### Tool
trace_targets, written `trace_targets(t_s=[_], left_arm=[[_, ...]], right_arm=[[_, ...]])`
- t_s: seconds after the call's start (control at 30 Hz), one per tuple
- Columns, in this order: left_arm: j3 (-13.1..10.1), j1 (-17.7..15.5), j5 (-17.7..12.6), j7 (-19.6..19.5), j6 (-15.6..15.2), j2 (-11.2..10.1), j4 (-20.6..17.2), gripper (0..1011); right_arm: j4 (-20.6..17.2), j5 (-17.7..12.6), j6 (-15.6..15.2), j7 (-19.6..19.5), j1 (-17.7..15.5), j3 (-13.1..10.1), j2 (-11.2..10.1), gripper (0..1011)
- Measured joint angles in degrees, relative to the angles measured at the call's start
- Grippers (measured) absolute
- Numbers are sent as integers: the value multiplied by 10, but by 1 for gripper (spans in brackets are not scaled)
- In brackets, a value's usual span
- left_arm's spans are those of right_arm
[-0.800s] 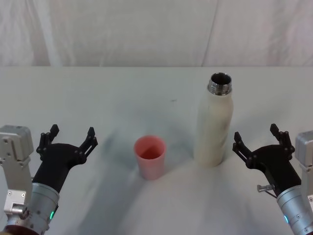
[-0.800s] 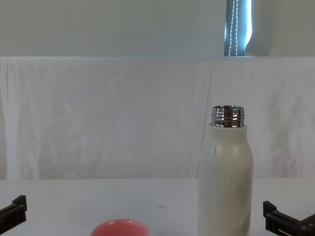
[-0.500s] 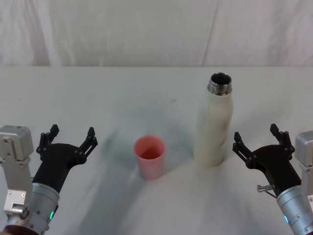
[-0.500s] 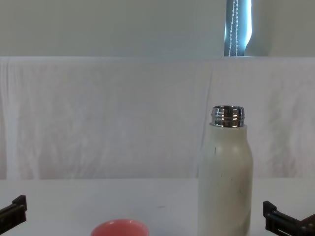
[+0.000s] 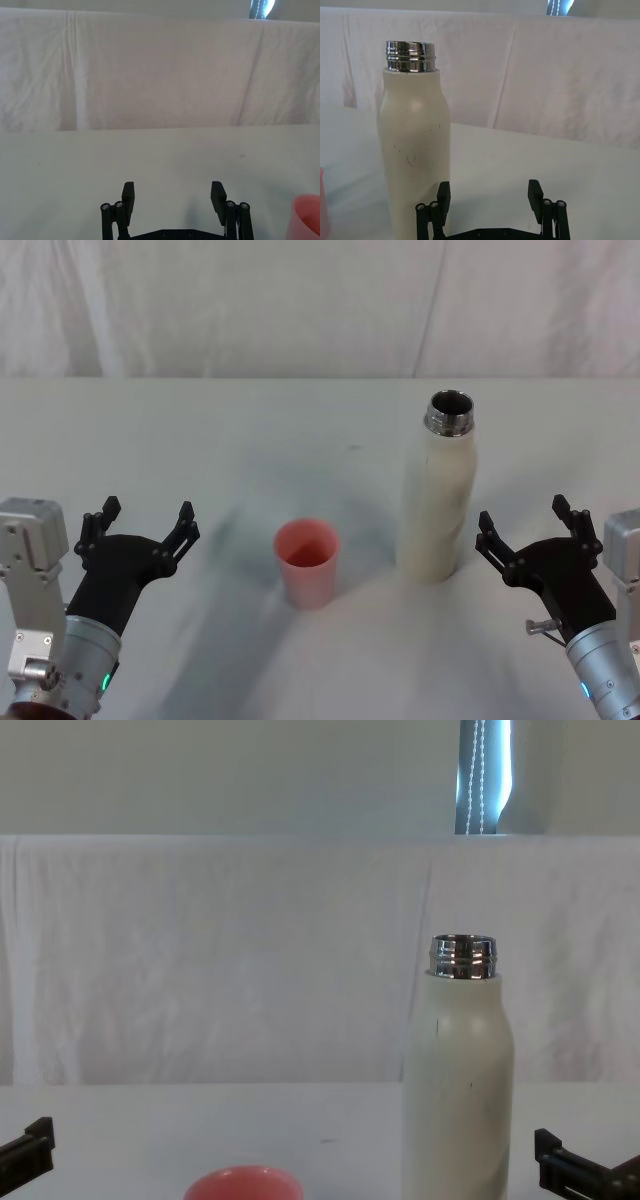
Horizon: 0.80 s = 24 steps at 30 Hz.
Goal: Grasp the thermos with one hand and pour water into the cup lid.
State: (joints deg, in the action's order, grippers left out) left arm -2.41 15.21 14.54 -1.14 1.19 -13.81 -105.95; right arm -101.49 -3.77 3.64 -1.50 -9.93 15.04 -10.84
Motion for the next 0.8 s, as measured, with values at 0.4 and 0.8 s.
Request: trace_targets(t_s=[0.4, 0.8], left_arm=[[0, 0, 0, 0, 0, 0, 0, 1001], [0, 0, 0, 0, 0, 0, 0, 1001]], right_arm=[[0, 0, 0, 0, 0, 0, 0, 1000], [0, 0, 0, 0, 0, 0, 0, 1000]])
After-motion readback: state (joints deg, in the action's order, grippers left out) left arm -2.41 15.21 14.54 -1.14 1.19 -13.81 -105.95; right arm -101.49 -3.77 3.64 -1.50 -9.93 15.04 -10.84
